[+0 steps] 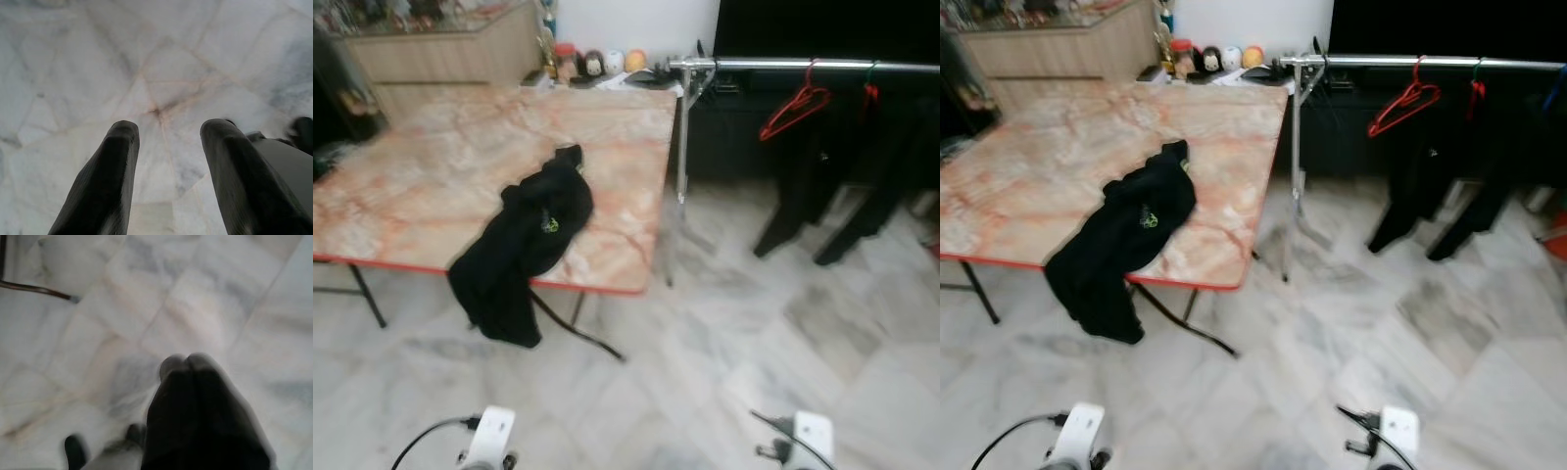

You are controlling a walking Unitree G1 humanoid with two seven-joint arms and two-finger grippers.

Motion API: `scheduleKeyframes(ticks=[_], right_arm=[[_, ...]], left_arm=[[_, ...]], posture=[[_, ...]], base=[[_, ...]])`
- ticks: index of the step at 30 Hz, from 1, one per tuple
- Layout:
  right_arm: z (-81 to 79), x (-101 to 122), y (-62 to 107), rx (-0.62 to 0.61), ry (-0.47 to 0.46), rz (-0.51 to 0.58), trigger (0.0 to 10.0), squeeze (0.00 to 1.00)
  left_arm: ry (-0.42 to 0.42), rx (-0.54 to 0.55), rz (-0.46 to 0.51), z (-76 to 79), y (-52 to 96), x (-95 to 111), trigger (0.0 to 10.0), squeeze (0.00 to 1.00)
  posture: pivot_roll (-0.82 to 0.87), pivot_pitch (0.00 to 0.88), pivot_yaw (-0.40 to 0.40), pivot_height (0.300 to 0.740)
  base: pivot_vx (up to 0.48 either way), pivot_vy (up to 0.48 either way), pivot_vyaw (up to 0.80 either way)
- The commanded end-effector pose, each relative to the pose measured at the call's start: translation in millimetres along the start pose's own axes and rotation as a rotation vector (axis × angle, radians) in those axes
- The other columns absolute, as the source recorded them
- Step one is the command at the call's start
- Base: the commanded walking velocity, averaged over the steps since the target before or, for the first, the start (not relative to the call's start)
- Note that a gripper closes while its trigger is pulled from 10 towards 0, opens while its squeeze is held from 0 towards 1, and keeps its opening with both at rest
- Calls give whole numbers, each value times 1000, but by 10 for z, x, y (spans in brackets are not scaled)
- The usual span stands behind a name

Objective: Hang hanger

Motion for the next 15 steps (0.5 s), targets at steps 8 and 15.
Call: scheduleKeyframes(ticks=[8, 15], right_arm=[[75, -58, 15, -19, 10, -24, 10000, 0], [85, -51, 18, -24, 6, -16, 10000, 0]], left_arm=[[-6, -6, 12, 18, -9, 55, 10000, 0], [-5, -6, 11, 22, -9, 52, 10000, 0]], posture=[[-141, 0, 33, 740], [-141, 0, 32, 740]], base=[[0, -249, -755], [0, -248, -301]])
Point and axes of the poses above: a point about 5 cm out from each wrist's last joint towards the gripper, its own y axis pointing back from the gripper into the wrist, its own x axis along the axis of the wrist's last joint, z = x × y, the point moved 6 cm from there along -y, pointing out of the wrist towards the gripper, and after that the axes turned 2 degrees about -y, right-handed, at the moved point
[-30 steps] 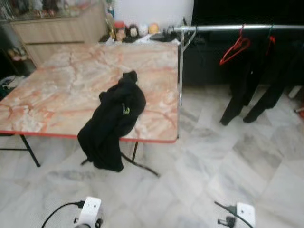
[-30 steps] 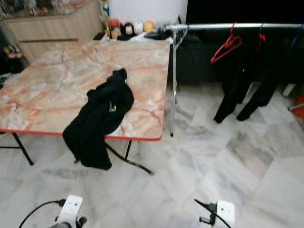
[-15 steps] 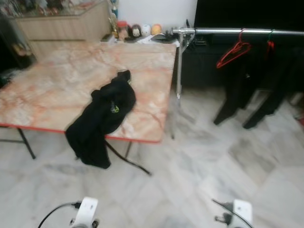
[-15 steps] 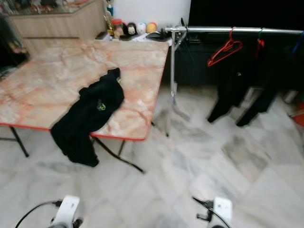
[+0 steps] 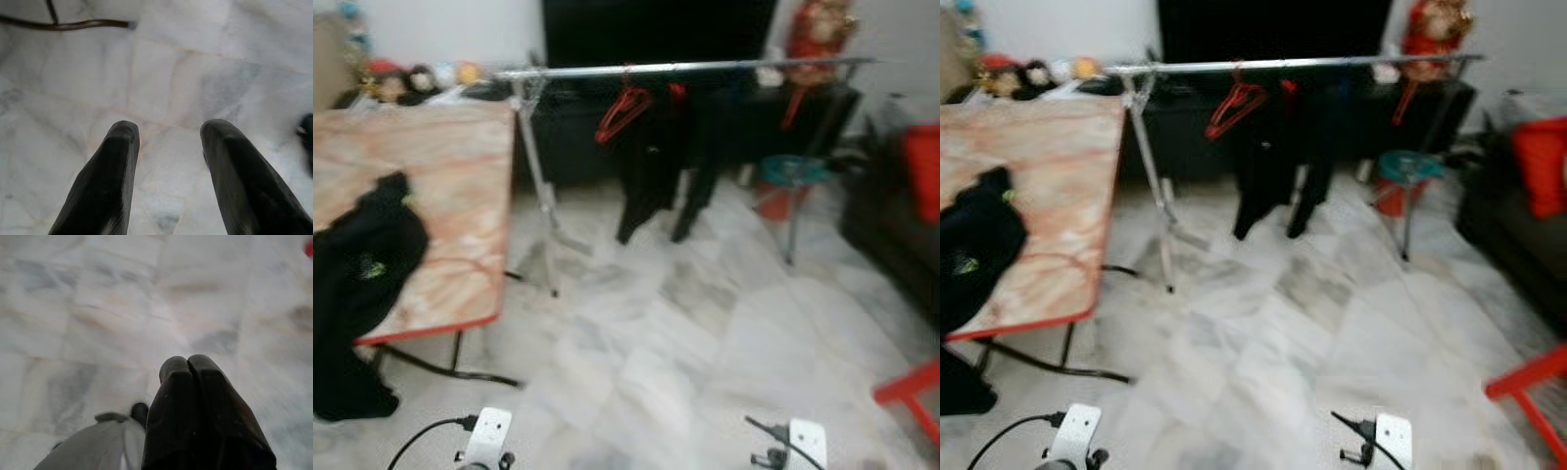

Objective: Hang hanger

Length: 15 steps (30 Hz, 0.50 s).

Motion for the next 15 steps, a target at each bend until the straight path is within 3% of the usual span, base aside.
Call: scheduleKeyframes(ticks=[1, 6, 15], right_arm=[[9, 67, -13, -3, 7, 15, 10000, 0], [16, 66, -12, -4, 9, 14, 10000, 0], [12, 66, -13, -5, 10, 15, 10000, 0]], left_arm=[[-2, -10, -20, 39, 9, -71, 10000, 0], [1, -10, -20, 44, 9, -74, 10000, 0], [25, -15, -13, 52, 10, -68, 10000, 0]], posture=[[-140, 0, 32, 740], [-141, 0, 29, 740], [-143, 0, 34, 740]], base=[[0, -251, 0], [0, -251, 0], [0, 0, 0]])
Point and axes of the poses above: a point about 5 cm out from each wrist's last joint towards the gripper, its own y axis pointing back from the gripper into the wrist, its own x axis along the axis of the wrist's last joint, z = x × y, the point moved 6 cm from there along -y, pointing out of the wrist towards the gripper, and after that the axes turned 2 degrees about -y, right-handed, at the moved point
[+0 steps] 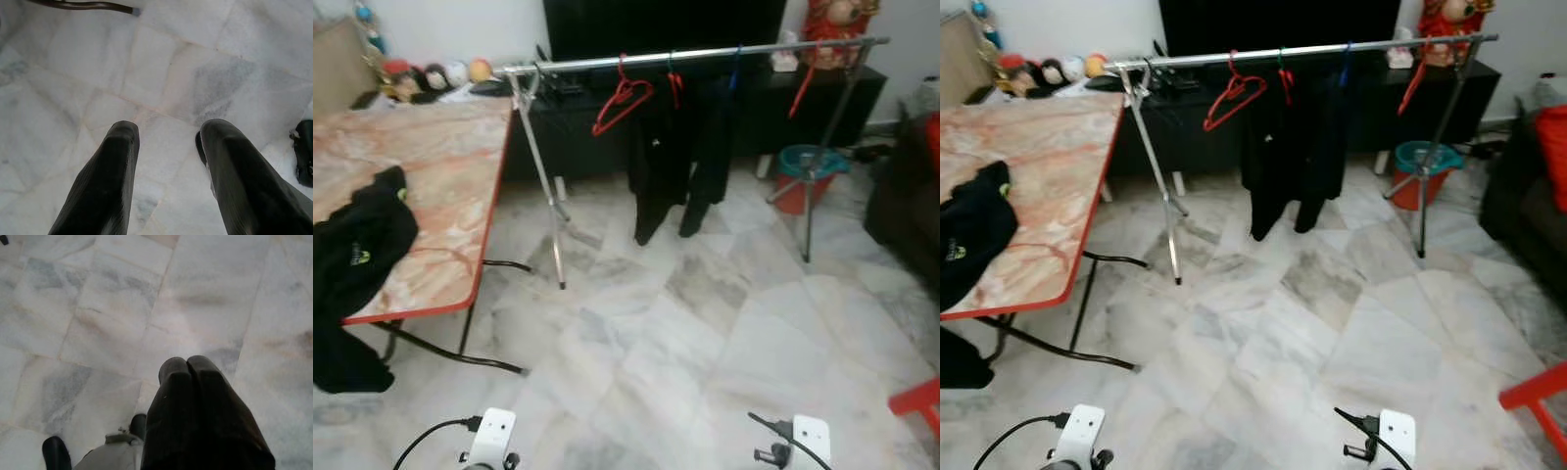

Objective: Hang hanger

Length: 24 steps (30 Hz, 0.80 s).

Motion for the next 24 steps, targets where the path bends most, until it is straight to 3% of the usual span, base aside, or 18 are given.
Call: scheduleKeyframes(ticks=[1, 15, 20, 24], right_arm=[[-59, -15, -3, 8, -1, -5, 10000, 0], [-56, -27, 0, -8, -8, -2, 10000, 0], [-52, -31, 2, -8, -8, -2, 10000, 0], [-47, -22, 3, -7, 8, 3, 10000, 0]], left_arm=[[5, 3, -10, -42, 11, -51, 10000, 0], [44, 1, -22, -40, 15, -86, 10000, 0], [46, 1, -23, -36, 16, -92, 10000, 0], [47, 0, -24, -33, 17, -96, 10000, 0]], posture=[[-145, 0, 36, 740], [-147, 0, 40, 740], [-149, 0, 39, 740], [-147, 0, 38, 740]], base=[[0, 0, 0], [0, 0, 0], [0, 0, -736], [0, 0, 0]])
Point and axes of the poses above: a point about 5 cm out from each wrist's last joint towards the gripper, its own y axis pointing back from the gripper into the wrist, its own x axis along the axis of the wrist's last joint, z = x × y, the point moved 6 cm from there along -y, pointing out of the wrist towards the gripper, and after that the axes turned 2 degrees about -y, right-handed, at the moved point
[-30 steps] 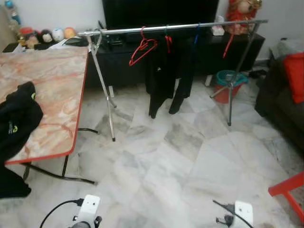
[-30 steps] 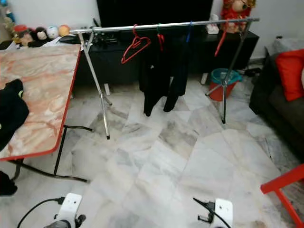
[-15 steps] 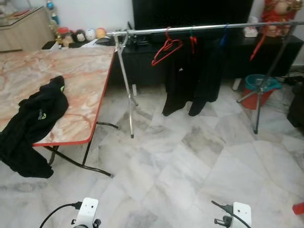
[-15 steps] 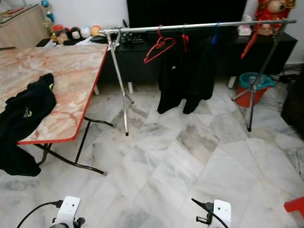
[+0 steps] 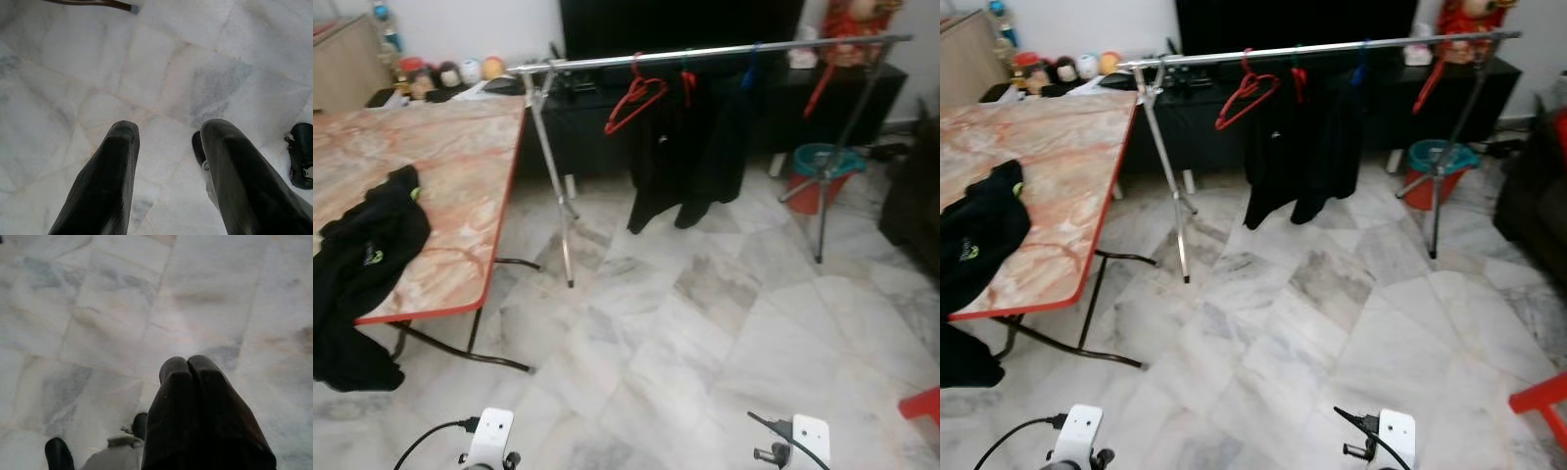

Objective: Hang hanger

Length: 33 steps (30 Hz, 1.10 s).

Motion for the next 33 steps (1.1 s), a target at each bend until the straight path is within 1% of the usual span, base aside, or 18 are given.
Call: scheduleKeyframes(ticks=[1, 6, 9, 19, 33], right_arm=[[-10, -4, 1, 1, 16, 1, 10000, 0], [-12, -5, 4, -3, 8, 7, 10000, 0], [-18, -17, 4, -2, -3, 0, 10000, 0], [-23, -14, 0, -2, -3, -4, 10000, 0], [-16, 14, -2, 0, 3, 9, 10000, 0]], left_arm=[[9, 1, -21, -12, 11, -73, 10000, 0], [9, 1, -21, -19, 13, -78, 10000, 0], [8, 2, -20, -25, 13, -75, 10000, 0], [3, 2, -17, -30, 10, -61, 10000, 0], [6, 1, -14, -23, 8, -50, 10000, 0]], posture=[[-147, 0, 38, 740], [-146, 0, 39, 740], [-147, 0, 42, 740], [-142, 0, 41, 740], [-141, 0, 35, 740]], base=[[0, 0, 0], [0, 0, 0], [246, 0, 0], [254, 0, -676], [255, 0, 0]])
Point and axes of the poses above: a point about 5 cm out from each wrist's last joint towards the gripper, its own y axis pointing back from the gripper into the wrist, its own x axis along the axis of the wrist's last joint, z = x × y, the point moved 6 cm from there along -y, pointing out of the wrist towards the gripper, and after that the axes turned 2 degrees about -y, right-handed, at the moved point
